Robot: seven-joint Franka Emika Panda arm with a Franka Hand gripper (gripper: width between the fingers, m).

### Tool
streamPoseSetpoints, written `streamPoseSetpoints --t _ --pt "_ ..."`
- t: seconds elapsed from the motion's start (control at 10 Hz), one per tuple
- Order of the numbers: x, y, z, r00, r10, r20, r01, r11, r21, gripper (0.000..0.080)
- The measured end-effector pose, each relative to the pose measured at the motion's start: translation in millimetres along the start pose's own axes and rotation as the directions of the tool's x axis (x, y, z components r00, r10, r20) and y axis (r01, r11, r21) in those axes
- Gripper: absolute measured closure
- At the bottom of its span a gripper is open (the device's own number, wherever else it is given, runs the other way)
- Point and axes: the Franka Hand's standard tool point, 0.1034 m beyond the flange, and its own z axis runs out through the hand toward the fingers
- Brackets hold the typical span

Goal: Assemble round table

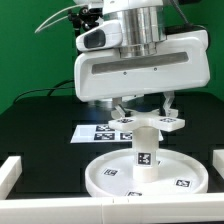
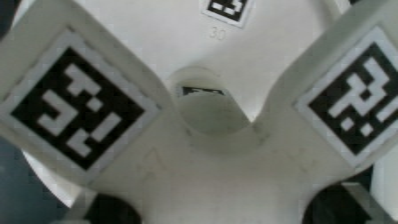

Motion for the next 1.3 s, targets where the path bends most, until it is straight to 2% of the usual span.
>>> streamPoseSetpoints --t 0.6,0.8,0.9,1.1,1.3 --pt "-0.7 -2.5 0.8 0.938 0.346 0.007 -0.346 0.938 0.014 0.0354" --pt "-0.1 -3.3 1.1 0.852 0.524 0.009 -0.524 0.851 0.036 0.0354" --pt "-0.6 -6.5 1.5 0.778 0.628 0.007 -0.628 0.777 0.040 0.0354" --pt "-1.3 -10.0 2.0 0.645 0.764 0.012 -0.763 0.644 0.064 0.0354" --pt "-2.1 -14.2 2.3 0.532 0.846 0.027 -0.846 0.530 0.067 0.0354"
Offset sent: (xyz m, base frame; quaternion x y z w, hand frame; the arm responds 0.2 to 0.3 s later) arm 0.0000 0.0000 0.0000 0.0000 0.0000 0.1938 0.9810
